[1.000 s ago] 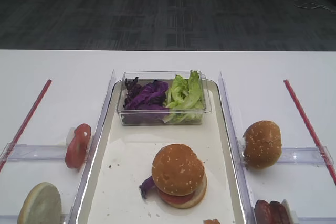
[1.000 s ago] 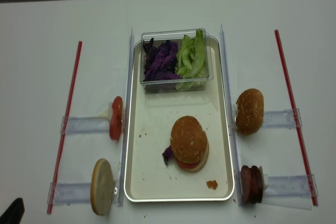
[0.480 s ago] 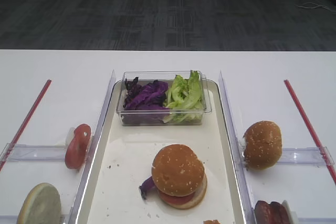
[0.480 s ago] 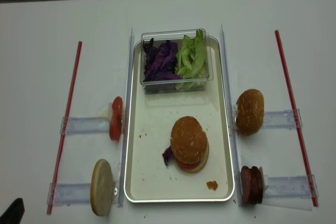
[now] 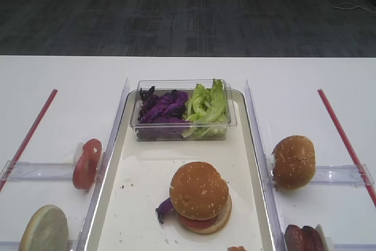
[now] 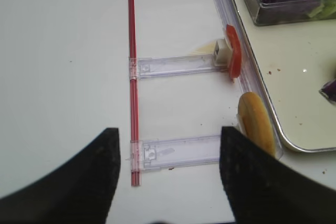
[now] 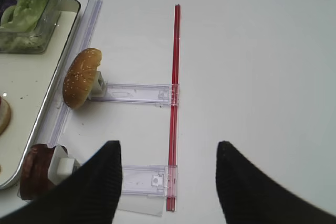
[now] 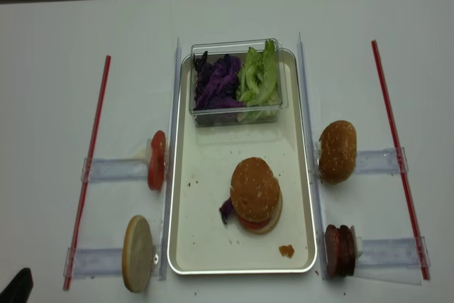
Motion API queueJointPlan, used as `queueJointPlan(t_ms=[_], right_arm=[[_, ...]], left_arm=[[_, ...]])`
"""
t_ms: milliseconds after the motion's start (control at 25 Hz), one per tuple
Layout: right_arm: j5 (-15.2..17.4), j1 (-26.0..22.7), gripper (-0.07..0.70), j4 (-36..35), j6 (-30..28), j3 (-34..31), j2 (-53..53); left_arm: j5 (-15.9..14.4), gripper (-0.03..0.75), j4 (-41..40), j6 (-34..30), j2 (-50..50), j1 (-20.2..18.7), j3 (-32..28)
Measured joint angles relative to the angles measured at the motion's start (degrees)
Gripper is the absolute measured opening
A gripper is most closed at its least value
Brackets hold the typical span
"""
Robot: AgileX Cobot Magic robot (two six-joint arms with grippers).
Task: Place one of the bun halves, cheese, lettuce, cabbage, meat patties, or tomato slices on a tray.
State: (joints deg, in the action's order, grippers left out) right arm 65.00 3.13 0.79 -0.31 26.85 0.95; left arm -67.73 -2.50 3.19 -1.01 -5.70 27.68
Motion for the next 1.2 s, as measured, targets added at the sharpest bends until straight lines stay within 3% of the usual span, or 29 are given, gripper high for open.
queueJointPlan(t_ms=[1200], right_arm=[[0.0, 0.0, 0.421, 0.0, 0.0, 0.0, 0.0]], left_arm=[[0.0, 0.396, 0.0, 0.0, 0.0, 0.0, 0.0]])
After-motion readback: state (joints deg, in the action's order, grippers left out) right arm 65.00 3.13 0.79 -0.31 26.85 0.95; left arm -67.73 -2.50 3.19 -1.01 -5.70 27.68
